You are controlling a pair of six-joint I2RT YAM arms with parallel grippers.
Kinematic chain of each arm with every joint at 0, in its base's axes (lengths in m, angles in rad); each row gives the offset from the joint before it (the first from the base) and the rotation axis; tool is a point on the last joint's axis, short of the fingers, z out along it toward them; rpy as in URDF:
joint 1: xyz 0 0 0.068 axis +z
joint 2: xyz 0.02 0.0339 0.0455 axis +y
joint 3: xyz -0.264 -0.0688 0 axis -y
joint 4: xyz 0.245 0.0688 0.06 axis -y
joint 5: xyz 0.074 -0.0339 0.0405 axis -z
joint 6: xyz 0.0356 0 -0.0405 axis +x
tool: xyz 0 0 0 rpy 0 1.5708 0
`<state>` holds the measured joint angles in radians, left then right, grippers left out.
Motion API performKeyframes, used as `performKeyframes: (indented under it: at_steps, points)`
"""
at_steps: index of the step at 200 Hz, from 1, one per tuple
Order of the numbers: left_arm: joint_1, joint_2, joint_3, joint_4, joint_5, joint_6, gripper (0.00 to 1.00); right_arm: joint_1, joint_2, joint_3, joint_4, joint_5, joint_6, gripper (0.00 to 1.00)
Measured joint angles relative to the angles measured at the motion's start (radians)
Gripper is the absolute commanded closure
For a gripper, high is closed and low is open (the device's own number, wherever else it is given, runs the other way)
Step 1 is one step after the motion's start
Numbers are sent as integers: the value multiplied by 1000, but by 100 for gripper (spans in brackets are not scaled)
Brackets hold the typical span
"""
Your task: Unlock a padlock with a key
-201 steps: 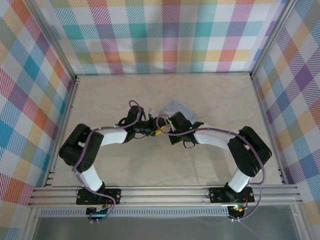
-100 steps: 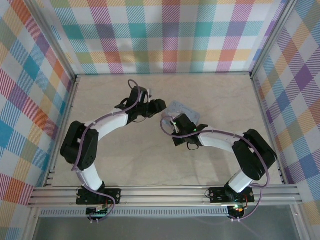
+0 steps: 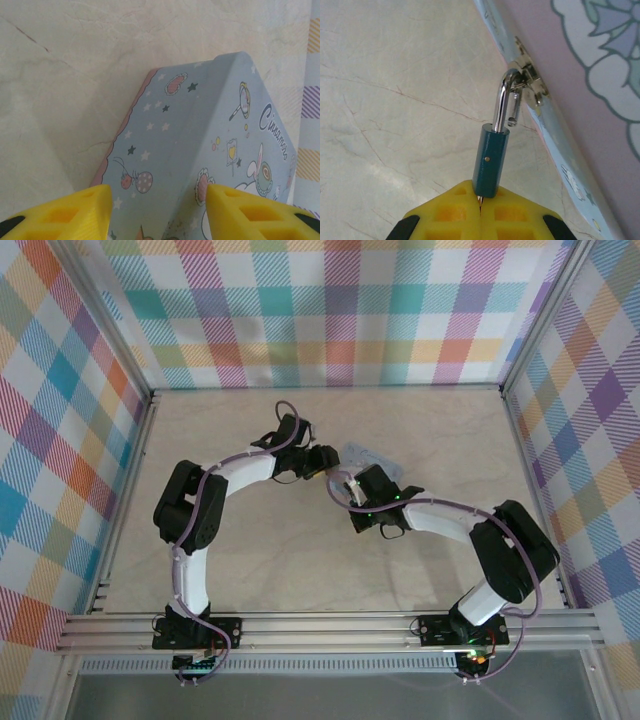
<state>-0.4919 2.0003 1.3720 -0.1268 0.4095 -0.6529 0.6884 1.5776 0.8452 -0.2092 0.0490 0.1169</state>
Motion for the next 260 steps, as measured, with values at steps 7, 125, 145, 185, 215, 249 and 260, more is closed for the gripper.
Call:
performKeyframes:
  at_steps: [7,125,145,185,215,249,260]
  points:
    - [0,0,0,-2,2,1,50,0,5,5,-3,-7,-3,100]
    - [-1,9,6,4,46,14,57,0,64,99,-75,-21,-100,100]
    - [-1,10,6,6,46,14,58,0,79,110,-77,-20,-126,100]
    - [0,18,6,32,50,10,61,-1,83,132,-96,-23,-152,100]
    - [2,19,6,54,50,6,61,-1,96,165,-109,-44,-147,100]
    - [4,19,5,61,42,6,62,-1,137,222,-157,-69,-86,100]
    - [4,19,5,61,43,2,63,-1,143,228,-166,-74,-59,100]
